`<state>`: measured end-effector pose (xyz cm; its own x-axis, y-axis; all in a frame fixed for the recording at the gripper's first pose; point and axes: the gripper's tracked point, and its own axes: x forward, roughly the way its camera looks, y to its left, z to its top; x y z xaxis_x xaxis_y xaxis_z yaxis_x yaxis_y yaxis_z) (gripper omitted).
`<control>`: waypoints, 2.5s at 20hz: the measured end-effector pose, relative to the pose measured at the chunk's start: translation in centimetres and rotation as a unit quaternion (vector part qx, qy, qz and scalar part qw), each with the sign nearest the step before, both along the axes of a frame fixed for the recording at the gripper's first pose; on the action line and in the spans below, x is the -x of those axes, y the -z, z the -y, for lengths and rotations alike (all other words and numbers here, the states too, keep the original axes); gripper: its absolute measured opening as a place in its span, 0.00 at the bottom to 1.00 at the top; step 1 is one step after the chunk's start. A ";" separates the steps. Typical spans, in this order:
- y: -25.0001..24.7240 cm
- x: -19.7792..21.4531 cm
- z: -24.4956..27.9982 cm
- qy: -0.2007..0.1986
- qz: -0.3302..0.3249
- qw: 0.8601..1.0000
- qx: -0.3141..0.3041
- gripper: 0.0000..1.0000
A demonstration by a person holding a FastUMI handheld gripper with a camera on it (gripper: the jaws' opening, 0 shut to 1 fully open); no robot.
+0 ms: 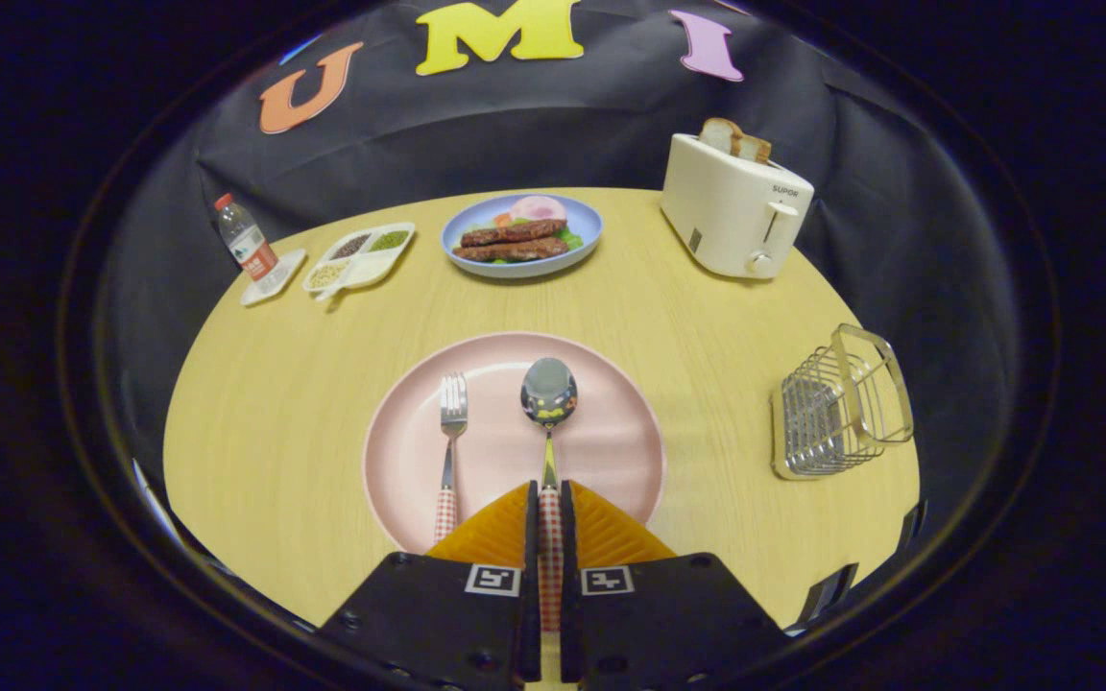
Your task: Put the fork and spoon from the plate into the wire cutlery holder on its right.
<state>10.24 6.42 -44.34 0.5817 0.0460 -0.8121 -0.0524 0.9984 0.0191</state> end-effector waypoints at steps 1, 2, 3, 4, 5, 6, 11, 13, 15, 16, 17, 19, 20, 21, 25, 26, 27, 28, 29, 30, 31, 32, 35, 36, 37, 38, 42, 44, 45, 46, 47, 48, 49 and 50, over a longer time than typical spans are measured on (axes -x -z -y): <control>-0.4 -0.1 0.5 -0.003 0.008 1.000 -0.001 0.07; -1.1 0.1 0.6 -0.005 0.008 1.000 -0.003 0.03; -1.3 0.3 0.9 -0.005 0.008 1.000 -0.006 0.03; -1.5 0.5 1.3 -0.002 0.004 1.000 -0.009 0.03; -1.9 0.7 1.6 0.003 0.002 1.000 -0.011 0.03; -2.5 0.7 2.1 0.008 0.004 1.000 -0.014 0.03; -6.9 1.0 5.1 0.019 0.017 1.000 -0.009 0.03; -8.6 0.9 6.9 0.021 0.019 1.000 -0.009 0.03; -10.2 0.8 9.2 0.026 0.026 0.999 -0.006 0.03; -10.7 0.8 10.5 0.031 0.026 0.999 -0.004 0.03; -11.2 0.9 11.5 0.036 0.025 0.999 -0.004 0.03; -11.4 1.2 13.8 0.048 0.017 0.999 -0.002 0.03; -11.4 1.5 14.8 0.052 0.010 0.999 -0.001 0.03; -11.3 1.7 15.7 0.056 0.003 0.998 -0.003 0.03; -10.3 3.2 18.2 0.086 -0.060 0.994 -0.027 0.03; -10.1 3.6 18.7 0.095 -0.078 0.992 -0.033 0.03; -10.0 3.7 19.1 0.103 -0.094 0.989 -0.040 0.03; -9.9 3.6 19.4 0.107 -0.106 0.987 -0.047 0.03; -9.7 3.5 19.8 0.109 -0.118 0.986 -0.049 0.03; -9.6 3.4 20.3 0.112 -0.130 0.984 -0.046 0.03; -9.2 3.2 20.8 0.114 -0.143 0.982 -0.041 0.03; -8.8 3.1 21.2 0.121 -0.158 0.979 -0.038 0.03; -7.9 2.7 21.5 0.124 -0.203 0.970 -0.039 0.03; -7.8 2.3 21.4 0.124 -0.214 0.968 -0.042 0.03; -7.5 2.0 21.5 0.124 -0.223 0.966 -0.043 0.03; -7.2 1.6 21.6 0.125 -0.234 0.963 -0.040 0.03; -5.6 0.9 21.6 0.128 -0.287 0.948 -0.049 0.03; -4.9 0.3 21.5 0.123 -0.297 0.946 -0.053 0.03; -4.7 -0.2 21.6 0.120 -0.294 0.947 -0.050 0.04; -4.5 -0.6 21.6 0.116 -0.291 0.948 -0.049 0.06; -4.5 -0.8 21.6 0.112 -0.289 0.950 -0.047 0.06; -4.5 -1.2 21.7 0.109 -0.287 0.951 -0.043 0.06; -4.5 -1.4 21.6 0.106 -0.284 0.952 -0.041 0.06; -4.5 -1.5 21.6 0.104 -0.283 0.953 -0.040 0.10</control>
<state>11.72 -15.23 -39.86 0.0558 0.0515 -0.9971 0.1876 0.9803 0.0611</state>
